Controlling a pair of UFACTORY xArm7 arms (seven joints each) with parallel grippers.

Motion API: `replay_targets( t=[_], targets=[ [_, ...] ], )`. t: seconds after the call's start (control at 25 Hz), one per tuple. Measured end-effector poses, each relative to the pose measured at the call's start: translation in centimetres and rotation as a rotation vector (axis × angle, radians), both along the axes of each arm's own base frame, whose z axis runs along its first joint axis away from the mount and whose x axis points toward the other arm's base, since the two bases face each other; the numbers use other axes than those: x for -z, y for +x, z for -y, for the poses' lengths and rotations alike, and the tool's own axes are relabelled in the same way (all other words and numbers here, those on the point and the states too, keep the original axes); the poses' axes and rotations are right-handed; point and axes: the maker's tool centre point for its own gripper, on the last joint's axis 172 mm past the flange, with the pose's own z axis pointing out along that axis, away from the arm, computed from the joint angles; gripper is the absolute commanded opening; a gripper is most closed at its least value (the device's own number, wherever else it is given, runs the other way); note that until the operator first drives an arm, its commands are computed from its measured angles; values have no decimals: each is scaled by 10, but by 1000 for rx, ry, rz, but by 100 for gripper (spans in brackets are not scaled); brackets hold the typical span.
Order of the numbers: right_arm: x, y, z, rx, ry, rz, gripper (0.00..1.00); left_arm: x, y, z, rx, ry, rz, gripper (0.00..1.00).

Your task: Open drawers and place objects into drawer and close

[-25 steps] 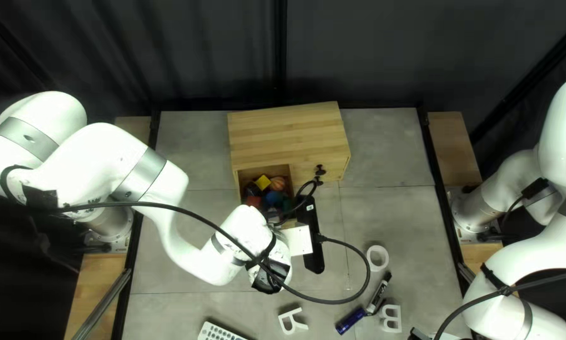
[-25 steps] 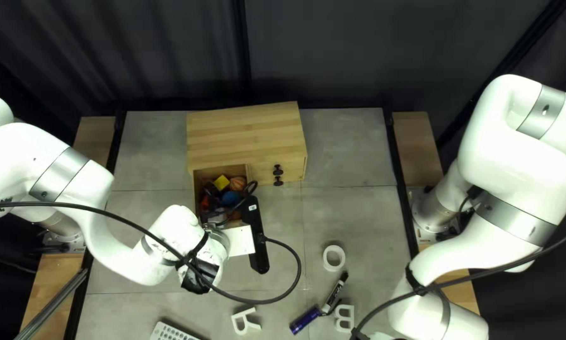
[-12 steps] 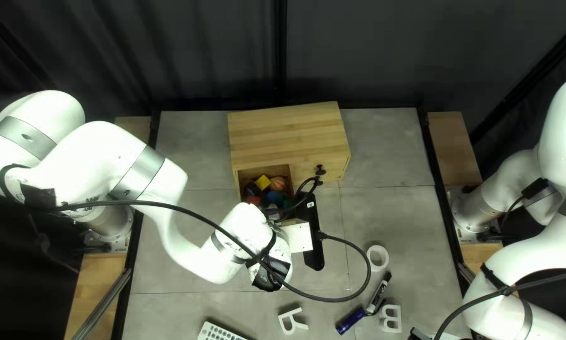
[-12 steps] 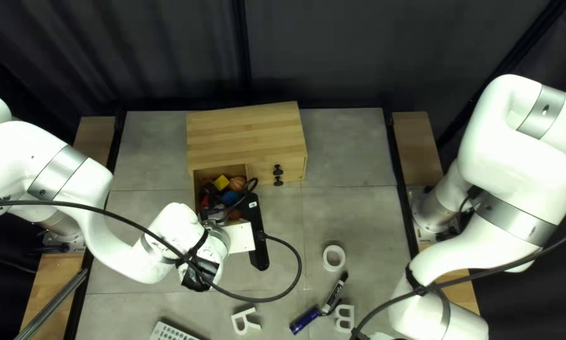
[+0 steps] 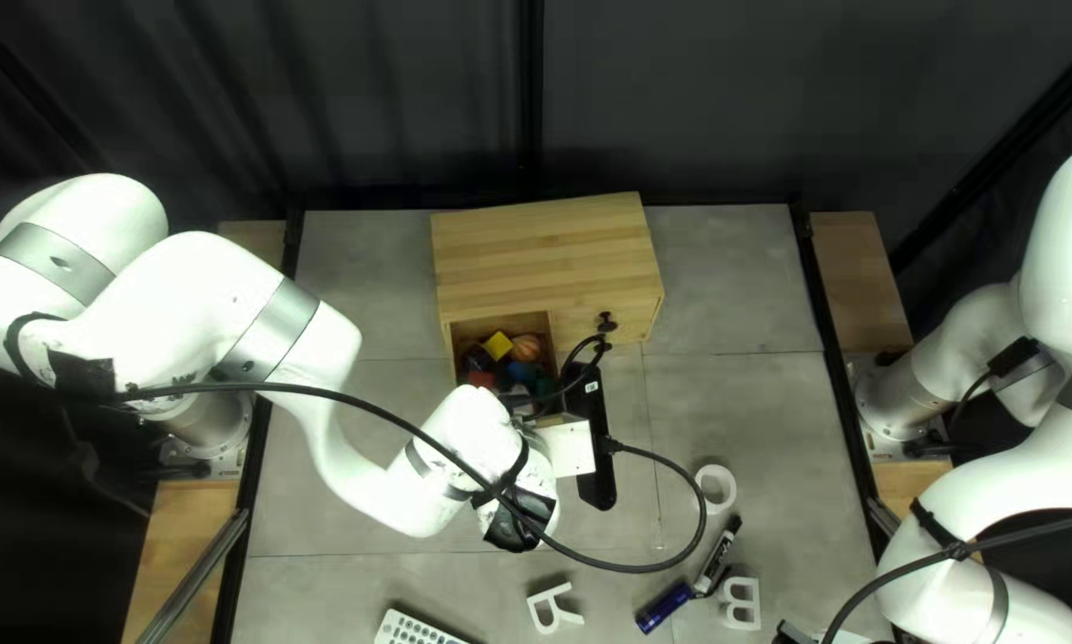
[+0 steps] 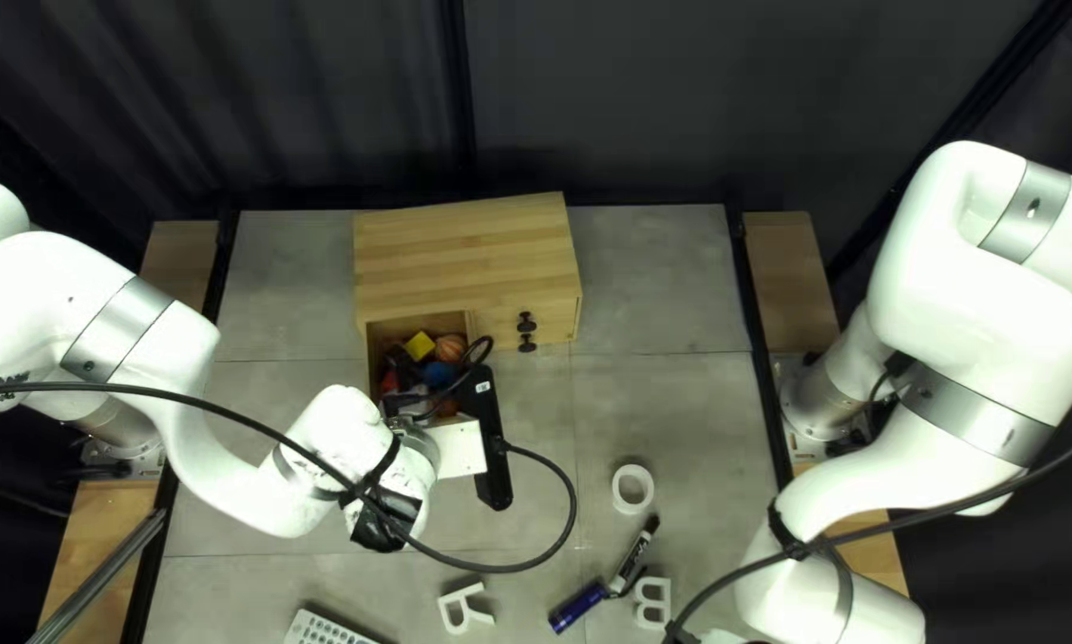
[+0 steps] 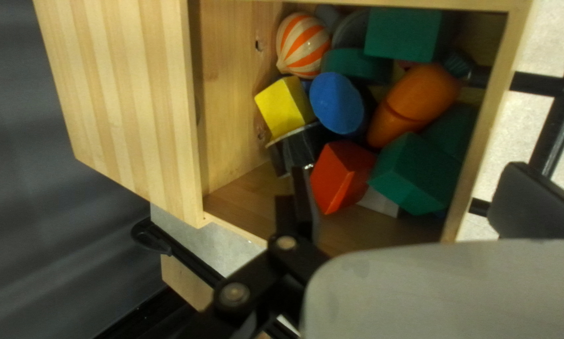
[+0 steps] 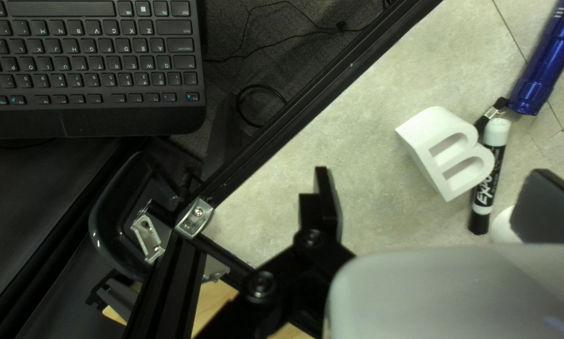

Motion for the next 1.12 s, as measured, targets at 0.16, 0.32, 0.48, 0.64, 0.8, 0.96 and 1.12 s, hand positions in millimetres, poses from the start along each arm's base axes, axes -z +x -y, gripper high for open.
replay_targets(
  t=[0.16,0.32,0.48,0.64,0.8,0.96,1.12],
  targets=[
    [0,0,0,0,0,0,100,-4,-4,-3,-3,6,-3,100],
    [0,0,0,0,0,0,100,-6,-6,-6,-5,11,-3,100],
    [0,0,0,0,0,0,100,-7,-8,-9,-6,15,-4,100],
    [0,0,0,0,0,0,100,-8,-9,-13,-6,19,-4,100],
    [0,0,0,0,0,0,100,-8,-9,-15,-4,23,-5,100],
    [0,0,0,0,0,0,100,-8,-11,-16,-1,28,-8,100],
    [0,0,0,0,0,0,100,-10,-15,-16,2,33,-12,100]
  ],
)
